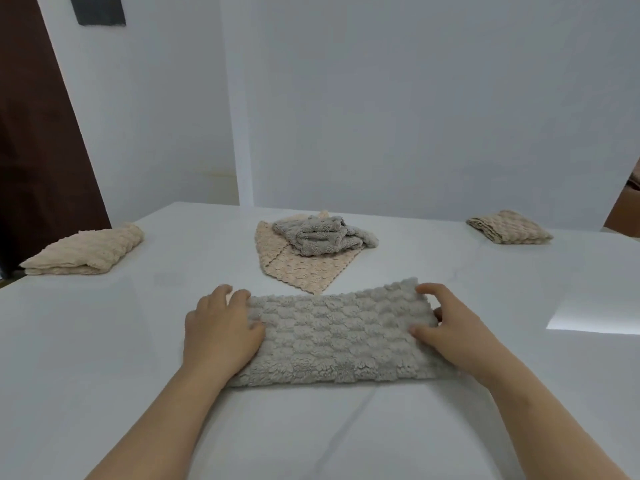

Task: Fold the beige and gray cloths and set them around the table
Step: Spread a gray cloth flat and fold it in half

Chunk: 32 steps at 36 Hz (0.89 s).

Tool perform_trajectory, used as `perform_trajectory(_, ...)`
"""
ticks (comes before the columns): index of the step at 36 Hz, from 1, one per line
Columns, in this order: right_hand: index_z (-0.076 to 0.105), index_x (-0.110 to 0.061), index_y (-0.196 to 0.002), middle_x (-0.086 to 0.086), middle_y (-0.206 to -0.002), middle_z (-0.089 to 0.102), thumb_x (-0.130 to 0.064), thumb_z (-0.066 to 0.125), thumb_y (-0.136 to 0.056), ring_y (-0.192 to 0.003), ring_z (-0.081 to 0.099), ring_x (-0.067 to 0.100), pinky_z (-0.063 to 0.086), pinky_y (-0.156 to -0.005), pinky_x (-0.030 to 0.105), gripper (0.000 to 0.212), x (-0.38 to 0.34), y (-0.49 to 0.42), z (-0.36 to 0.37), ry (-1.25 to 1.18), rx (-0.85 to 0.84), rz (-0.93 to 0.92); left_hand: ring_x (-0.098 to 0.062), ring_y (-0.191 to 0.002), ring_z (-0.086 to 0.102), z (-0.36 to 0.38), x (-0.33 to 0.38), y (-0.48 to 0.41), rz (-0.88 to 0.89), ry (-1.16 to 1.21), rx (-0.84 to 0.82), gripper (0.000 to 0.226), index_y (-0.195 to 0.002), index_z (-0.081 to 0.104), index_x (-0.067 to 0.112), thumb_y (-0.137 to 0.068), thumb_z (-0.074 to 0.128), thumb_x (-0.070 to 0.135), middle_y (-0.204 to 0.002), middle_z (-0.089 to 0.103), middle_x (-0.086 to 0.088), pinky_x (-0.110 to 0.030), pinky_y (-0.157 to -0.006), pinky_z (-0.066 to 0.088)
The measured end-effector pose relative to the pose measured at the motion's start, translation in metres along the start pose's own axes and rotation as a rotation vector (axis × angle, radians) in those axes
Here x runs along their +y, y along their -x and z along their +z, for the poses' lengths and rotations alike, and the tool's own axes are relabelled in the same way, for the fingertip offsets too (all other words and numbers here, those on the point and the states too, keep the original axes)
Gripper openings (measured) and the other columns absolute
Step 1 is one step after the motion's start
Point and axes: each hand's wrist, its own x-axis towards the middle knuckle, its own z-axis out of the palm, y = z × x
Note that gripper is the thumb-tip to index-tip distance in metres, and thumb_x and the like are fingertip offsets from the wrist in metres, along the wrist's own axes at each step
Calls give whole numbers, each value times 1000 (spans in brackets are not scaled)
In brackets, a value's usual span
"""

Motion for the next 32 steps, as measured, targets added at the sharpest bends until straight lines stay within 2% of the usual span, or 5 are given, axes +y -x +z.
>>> perform_trajectory(6,38,-26,-133,-16,-79,47,-14,57,-88,-73,51,5,37,-63,21,50,4,-8,11,-16,190,-48,-25,-144,17,7,40,18,517,20,25,71,-138,41,25,-78,11,48,-153,22,-4,-43,-116,14)
perform_trajectory(12,27,-23,-139,7,-116,55,-37,56,-85,-112,51,26,42,-94,38,62,4,-6,0,186,45,182,-14,-144,-14,24,55,24,493,-95,-325,51,-143,1,48,-94,17,55,-157,-7,10,-40,-116,-10)
perform_trajectory(20,51,-9,-121,10,-115,55,-17,63,-82,-91,46,17,34,-68,26,42,7,-11,2,8,164,198,-18,-145,-11,26,69,25,416,-139,-392,54,-146,2,41,-95,14,54,-158,-7,6,-43,-116,-9)
perform_trajectory(28,60,0,-81,16,-80,60,0,66,-78,-64,55,25,46,-55,29,6,9,-19,10,-918,274,358,-23,-145,-10,30,87,32,336,-104,-357,55,-147,5,37,-95,14,52,-158,-4,3,-48,-116,-9)
perform_trajectory(32,57,-2,-75,18,-78,53,-3,68,-77,-70,48,27,41,-63,35,11,12,-23,16,-925,268,363,-18,-145,-12,23,78,29,360,-68,-299,54,-146,6,40,-94,13,55,-158,-2,7,-46,-115,-9)
